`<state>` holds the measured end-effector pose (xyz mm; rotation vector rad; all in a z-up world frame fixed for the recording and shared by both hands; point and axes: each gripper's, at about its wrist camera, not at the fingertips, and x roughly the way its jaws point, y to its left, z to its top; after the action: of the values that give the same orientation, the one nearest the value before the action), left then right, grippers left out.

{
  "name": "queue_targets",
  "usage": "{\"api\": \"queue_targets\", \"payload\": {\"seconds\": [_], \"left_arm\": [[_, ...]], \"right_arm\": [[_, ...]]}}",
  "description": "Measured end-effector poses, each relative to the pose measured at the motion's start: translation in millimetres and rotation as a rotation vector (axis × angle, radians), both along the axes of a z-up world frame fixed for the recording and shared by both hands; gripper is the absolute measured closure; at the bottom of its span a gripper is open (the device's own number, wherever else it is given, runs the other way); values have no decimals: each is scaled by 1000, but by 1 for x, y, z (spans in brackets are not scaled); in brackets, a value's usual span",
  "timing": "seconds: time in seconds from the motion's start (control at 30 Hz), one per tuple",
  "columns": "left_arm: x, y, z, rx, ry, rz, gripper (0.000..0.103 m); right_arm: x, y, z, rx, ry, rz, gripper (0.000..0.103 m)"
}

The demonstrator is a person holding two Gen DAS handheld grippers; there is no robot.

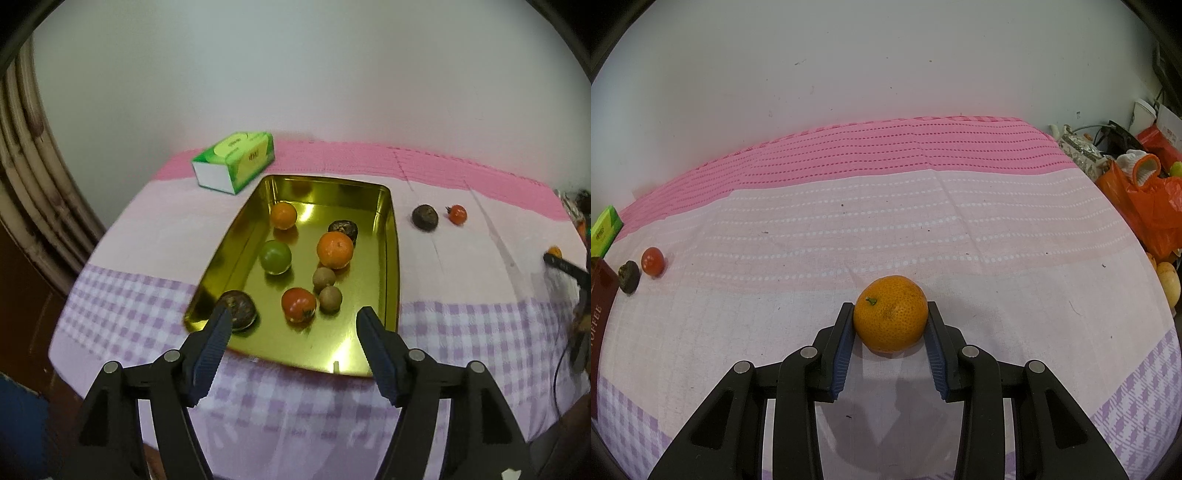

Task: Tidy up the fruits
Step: 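Withdraw the open left gripper from the tin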

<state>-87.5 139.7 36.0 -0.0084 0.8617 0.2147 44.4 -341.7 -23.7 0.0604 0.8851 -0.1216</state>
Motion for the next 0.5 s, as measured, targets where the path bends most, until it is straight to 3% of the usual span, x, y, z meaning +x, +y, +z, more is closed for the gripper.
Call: {"api": "queue_targets", "payload": {"seconds": [0.37,0.5], "left_arm": [[-45,13,-5,12,32,13,29],[-41,25,-12,-32,54,49,29]], "right_arm": [[-13,1,1,19,-3,4,66],[-30,12,1,25,-2,23,66]]}}
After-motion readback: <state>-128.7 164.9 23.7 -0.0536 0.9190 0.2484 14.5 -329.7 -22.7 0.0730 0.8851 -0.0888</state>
